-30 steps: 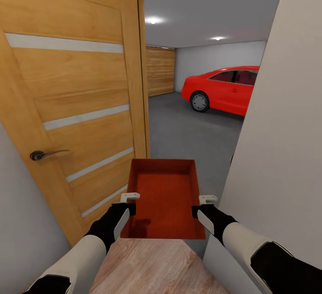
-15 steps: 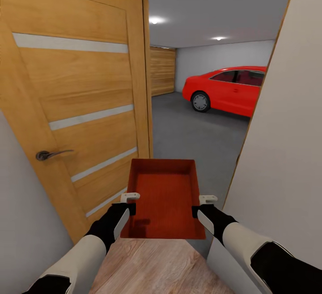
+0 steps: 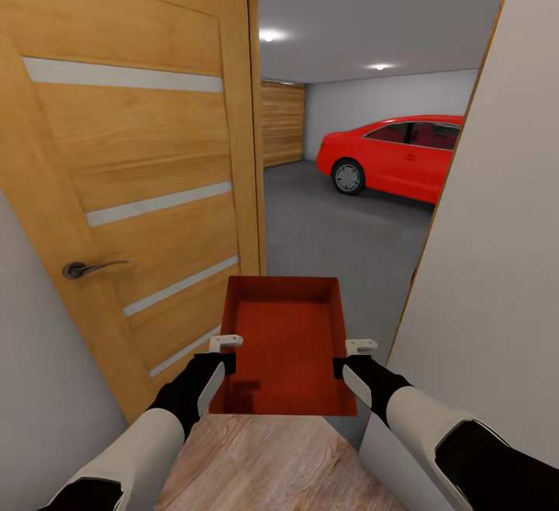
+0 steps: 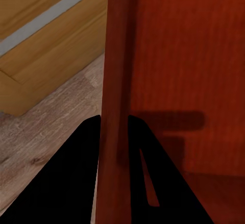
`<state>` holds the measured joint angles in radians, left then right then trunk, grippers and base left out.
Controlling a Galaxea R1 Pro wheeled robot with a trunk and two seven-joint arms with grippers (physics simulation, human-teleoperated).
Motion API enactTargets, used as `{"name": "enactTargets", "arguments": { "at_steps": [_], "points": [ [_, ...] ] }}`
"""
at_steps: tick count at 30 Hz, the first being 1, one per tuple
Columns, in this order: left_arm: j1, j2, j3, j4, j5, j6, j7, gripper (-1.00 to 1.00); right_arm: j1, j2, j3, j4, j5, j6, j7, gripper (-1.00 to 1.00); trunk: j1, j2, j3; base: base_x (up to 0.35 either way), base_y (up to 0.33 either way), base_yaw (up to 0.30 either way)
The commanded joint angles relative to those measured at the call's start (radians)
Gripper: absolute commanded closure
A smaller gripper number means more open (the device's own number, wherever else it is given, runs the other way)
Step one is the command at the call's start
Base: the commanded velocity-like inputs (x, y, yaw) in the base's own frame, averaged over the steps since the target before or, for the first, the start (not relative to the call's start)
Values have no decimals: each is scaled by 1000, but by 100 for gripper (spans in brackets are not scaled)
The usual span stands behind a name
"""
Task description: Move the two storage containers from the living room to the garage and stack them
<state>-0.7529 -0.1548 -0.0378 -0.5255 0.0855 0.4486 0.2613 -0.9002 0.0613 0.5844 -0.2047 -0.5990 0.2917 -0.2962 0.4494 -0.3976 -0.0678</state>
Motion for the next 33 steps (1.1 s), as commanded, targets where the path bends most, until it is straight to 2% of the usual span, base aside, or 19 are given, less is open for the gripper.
{"name": "enactTargets", "arguments": {
  "at_steps": [1,19,33],
  "points": [
    [0,1,-2,-1,-9,10,11,100,-2,-11,-23,-2,27,8,-15,100,1,-2,-2,0,0,0],
    [0,1,-2,-1,-9,10,11,100,-2,-11,-23,-2,28,9,-15,100,1,-2,-2,0,5,0],
    [0,1,-2,-1,-9,10,12,100,-2,-11,-23,-3,27,8,-15,100,1,-2,-2,61,240,0]
  ]
}}
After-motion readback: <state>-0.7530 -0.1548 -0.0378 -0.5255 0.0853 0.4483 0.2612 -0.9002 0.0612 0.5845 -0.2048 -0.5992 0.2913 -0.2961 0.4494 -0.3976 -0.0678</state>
